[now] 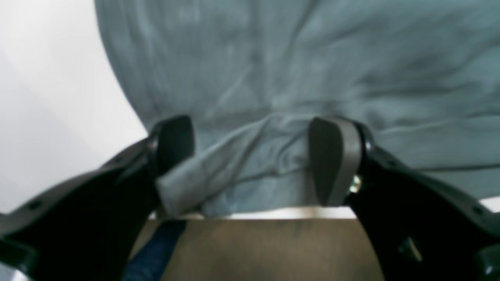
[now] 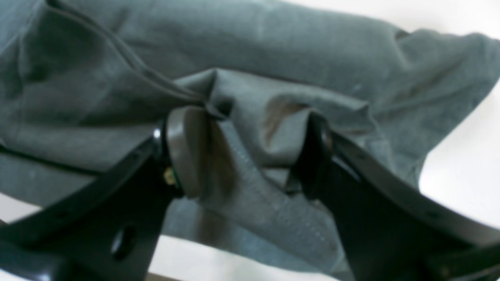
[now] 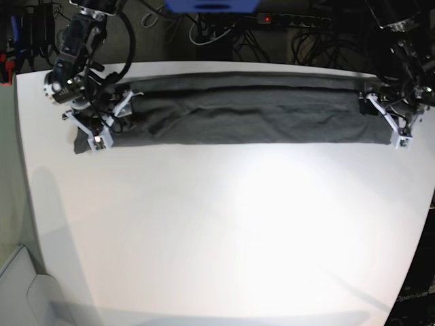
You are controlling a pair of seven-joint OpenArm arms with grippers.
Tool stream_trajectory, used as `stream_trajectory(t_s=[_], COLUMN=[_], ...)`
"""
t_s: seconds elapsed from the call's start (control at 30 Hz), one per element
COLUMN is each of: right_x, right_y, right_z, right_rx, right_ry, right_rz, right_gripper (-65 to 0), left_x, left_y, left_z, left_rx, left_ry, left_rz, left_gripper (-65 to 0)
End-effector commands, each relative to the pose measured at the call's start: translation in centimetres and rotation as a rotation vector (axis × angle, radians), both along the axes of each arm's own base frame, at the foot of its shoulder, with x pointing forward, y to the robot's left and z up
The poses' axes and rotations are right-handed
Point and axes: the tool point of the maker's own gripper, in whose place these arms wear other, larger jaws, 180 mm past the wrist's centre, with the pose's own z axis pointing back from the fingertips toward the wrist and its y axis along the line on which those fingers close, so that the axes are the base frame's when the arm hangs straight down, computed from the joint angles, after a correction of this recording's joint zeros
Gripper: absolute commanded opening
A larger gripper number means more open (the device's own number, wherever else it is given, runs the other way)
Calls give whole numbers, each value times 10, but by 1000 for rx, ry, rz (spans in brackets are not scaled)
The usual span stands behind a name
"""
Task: Layout the t-shirt on the table in an organized manner, then fold the t-shirt properly
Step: 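Regrasp the strip ends with both grippers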
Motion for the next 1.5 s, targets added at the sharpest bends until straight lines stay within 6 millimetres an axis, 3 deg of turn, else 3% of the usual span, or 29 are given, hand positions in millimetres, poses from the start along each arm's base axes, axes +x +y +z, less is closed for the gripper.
stream_trajectory(t_s=[0.0,0.13,0.27,0.4,0.57,0.83,1.17,1.47], right_x=[-8,-7,-4,-3,-3,-4,-3,-3], right_y=[-1,-2,-1,-4,-6,-6,-6,-7], right_z=[-6,-7,-6,-5,-4,-4,-5,-4], right_rx=[-15,-14,-13,-23,-29,-30,-30,-31], right_ry=[44,44,39,36,36,37,37,37], right_rz=[6,6,7,13,14,16,16,16], right_gripper=[-285,-285,-285,-285,-285,-285,-285,-285], left_x=[6,11,8,-9,-27,-14,20,16], left_y=[13,19,21,48,66,62,42,37], left_z=[16,33,34,37,16,10,14,-16], left_rx=[37,67,76,87,63,13,0,-94], left_ry=[-43,-89,-83,-86,-11,-28,-54,7], left_rz=[17,26,26,118,92,111,34,75], left_gripper=[-188,-188,-188,-187,-187,-187,-187,-188])
